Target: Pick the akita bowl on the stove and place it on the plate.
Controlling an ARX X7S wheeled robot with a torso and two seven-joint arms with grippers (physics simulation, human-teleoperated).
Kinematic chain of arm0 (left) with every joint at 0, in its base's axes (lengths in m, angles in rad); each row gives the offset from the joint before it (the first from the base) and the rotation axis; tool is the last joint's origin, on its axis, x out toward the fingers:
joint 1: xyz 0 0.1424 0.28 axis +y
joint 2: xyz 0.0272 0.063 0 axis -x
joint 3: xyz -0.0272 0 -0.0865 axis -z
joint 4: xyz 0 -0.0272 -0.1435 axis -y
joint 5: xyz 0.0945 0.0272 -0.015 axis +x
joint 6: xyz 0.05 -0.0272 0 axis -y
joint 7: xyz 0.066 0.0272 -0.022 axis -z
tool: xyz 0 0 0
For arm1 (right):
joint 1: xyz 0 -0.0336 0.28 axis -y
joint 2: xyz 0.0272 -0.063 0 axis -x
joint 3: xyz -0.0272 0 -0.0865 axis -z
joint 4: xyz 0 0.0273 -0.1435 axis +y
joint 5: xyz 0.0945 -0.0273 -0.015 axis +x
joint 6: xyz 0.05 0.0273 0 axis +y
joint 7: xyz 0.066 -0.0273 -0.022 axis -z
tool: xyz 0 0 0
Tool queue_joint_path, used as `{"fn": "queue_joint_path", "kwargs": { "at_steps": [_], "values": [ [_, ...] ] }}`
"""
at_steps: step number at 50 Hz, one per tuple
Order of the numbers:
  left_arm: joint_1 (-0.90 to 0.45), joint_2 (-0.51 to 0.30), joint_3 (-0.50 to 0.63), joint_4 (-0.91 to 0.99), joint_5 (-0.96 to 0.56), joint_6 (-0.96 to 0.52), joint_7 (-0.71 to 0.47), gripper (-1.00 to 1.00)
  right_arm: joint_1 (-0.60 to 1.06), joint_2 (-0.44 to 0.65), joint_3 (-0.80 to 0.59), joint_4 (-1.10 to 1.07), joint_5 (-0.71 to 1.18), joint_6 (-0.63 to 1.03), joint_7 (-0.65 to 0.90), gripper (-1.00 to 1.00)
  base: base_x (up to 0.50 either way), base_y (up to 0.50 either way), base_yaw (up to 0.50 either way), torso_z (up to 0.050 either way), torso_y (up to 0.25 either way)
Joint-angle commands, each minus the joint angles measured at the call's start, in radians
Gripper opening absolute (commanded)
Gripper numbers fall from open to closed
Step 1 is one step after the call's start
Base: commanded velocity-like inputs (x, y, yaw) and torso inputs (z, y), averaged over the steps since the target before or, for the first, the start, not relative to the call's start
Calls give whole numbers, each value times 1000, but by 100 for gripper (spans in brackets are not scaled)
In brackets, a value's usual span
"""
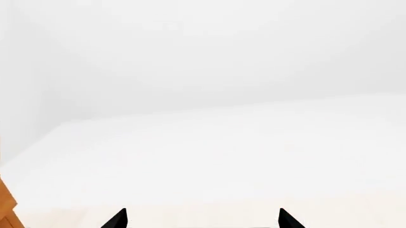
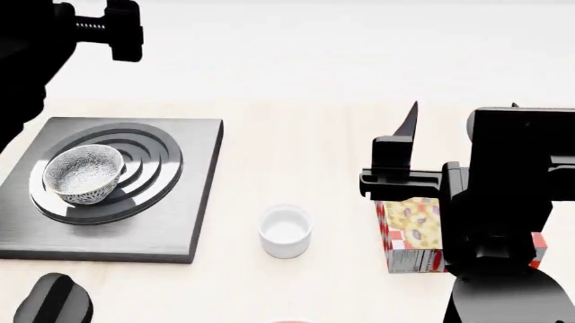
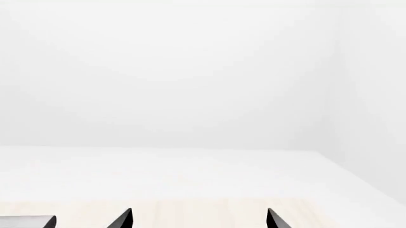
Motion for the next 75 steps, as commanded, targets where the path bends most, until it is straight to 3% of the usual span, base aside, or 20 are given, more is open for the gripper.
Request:
{"fn": "queue_joint_path", "kwargs": {
  "at_steps": [1, 24, 61, 68, 75],
  "values": [
    [0, -13, 9, -21, 0, 62, 43, 100, 0, 2, -1, 2, 5, -2, 2, 100, 0, 0, 0, 0, 0],
    [13, -6, -40, -31, -39, 56, -3, 100, -1, 8, -7, 4, 12, -8, 6, 100, 0, 0, 0, 3, -42],
    [37, -12, 2, 18, -25, 67, -6, 100, 4, 14, -12, -3, 27, 0, 20, 100, 0, 0, 0, 0, -105],
    [28, -6, -18, 14, -49, 28, -15, 100, 3, 17, -14, 6, 28, -9, 18, 100, 0, 0, 0, 0, -64],
    [16, 11, 34, 7, -2, -29, -71, 100, 0, 20, -17, 3, 27, -13, 21, 100, 0, 0, 0, 0, 0]
  ]
}}
